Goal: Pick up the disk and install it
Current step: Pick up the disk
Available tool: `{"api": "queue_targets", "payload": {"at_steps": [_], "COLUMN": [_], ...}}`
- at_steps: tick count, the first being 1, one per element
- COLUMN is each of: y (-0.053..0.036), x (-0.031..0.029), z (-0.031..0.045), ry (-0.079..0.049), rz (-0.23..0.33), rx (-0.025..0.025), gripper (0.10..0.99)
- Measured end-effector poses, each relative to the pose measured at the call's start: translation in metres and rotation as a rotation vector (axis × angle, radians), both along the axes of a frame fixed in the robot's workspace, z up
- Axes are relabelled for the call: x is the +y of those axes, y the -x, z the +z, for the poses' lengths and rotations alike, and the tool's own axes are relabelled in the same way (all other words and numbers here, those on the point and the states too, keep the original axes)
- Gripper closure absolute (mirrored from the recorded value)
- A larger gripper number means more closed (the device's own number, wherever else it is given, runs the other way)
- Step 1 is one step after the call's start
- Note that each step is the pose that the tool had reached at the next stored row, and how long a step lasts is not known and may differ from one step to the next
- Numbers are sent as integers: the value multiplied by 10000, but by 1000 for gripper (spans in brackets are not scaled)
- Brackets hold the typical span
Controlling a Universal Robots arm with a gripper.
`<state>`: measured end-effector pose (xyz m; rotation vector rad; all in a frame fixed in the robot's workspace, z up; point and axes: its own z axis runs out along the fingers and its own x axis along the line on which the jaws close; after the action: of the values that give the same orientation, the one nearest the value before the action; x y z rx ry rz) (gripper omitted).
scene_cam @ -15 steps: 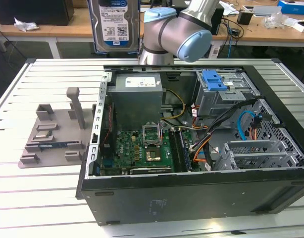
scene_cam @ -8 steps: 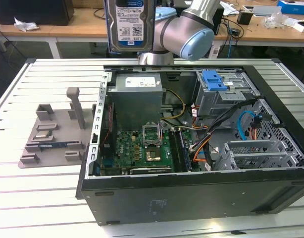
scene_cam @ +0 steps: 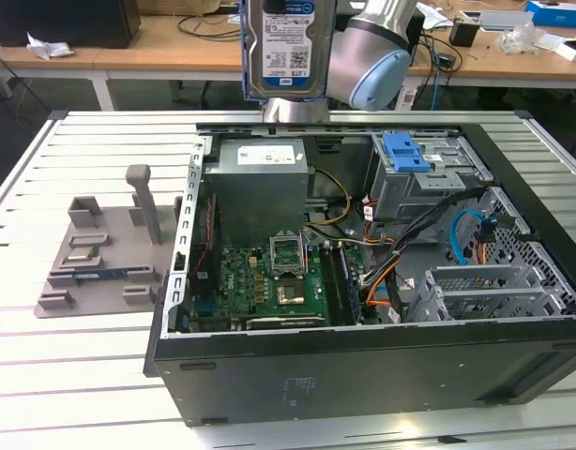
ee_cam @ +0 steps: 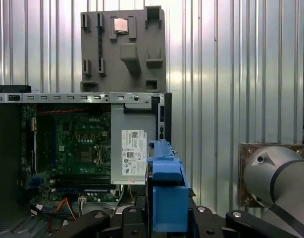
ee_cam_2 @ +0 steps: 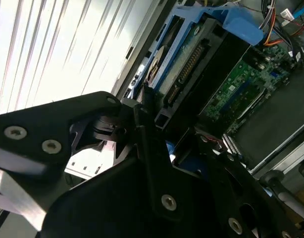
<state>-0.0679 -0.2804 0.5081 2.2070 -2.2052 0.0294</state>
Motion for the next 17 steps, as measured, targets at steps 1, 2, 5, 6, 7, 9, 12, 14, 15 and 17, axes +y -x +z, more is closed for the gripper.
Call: {"api": "queue_targets", "payload": {"at_steps": [1, 2, 5, 6, 7, 9, 12, 14, 15, 17], "y": [-39, -64, -201, -209, -217, -227, -239, -244, -247, -253], "x": [0, 0, -1, -4, -17, -59, -156, -195, -220, -264], "z": [0, 0, 0, -1, 0, 0, 0, 0, 0, 0], "ry": [1, 1, 1, -2, -1, 0, 0, 0, 0, -1], "rz": [0, 1, 0, -1, 0, 1, 1, 0, 0, 1], "rx": [0, 1, 1, -1, 0, 1, 0, 0, 1, 1], "gripper": [722, 722, 722, 722, 722, 722, 722, 722, 722, 722]}}
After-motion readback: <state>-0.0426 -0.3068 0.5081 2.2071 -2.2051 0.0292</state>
